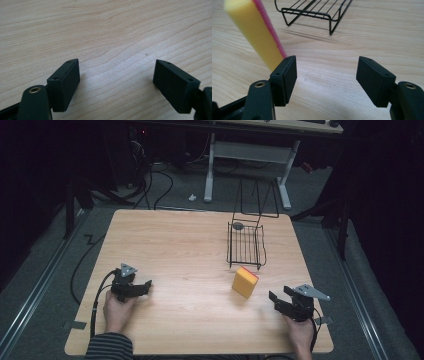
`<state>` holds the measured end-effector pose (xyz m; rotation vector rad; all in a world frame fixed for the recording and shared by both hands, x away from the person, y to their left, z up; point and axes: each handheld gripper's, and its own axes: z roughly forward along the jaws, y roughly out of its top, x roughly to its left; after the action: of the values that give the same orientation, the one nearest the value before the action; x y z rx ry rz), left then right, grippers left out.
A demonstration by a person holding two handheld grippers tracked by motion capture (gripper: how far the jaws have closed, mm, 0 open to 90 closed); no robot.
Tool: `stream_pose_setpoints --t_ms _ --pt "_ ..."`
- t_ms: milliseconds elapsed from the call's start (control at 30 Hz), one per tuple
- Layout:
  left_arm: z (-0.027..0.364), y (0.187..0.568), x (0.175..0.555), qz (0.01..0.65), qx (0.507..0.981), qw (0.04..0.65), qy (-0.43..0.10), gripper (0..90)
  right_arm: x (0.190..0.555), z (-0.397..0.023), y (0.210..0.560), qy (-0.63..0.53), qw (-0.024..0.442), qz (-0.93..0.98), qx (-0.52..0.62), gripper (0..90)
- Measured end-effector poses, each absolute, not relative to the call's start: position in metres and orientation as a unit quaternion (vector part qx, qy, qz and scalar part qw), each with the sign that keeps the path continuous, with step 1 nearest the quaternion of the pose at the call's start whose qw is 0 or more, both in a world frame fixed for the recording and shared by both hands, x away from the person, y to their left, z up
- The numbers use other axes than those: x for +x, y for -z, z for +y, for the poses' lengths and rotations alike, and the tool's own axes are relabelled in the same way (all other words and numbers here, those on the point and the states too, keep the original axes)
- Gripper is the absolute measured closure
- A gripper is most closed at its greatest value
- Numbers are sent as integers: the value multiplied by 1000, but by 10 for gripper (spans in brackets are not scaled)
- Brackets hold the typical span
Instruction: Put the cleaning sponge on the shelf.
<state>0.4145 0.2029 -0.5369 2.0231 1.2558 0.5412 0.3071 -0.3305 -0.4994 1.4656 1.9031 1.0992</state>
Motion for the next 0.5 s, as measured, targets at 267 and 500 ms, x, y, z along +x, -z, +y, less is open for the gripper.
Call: stream_pose_setpoints --t_ms 267,500 --pt "203 537 415 483 778 342 -208 220 300 -322 500 -410 245 702 528 332" --pt "203 537 414 483 778 342 -208 220 297 -311 504 -413 240 713 513 332"
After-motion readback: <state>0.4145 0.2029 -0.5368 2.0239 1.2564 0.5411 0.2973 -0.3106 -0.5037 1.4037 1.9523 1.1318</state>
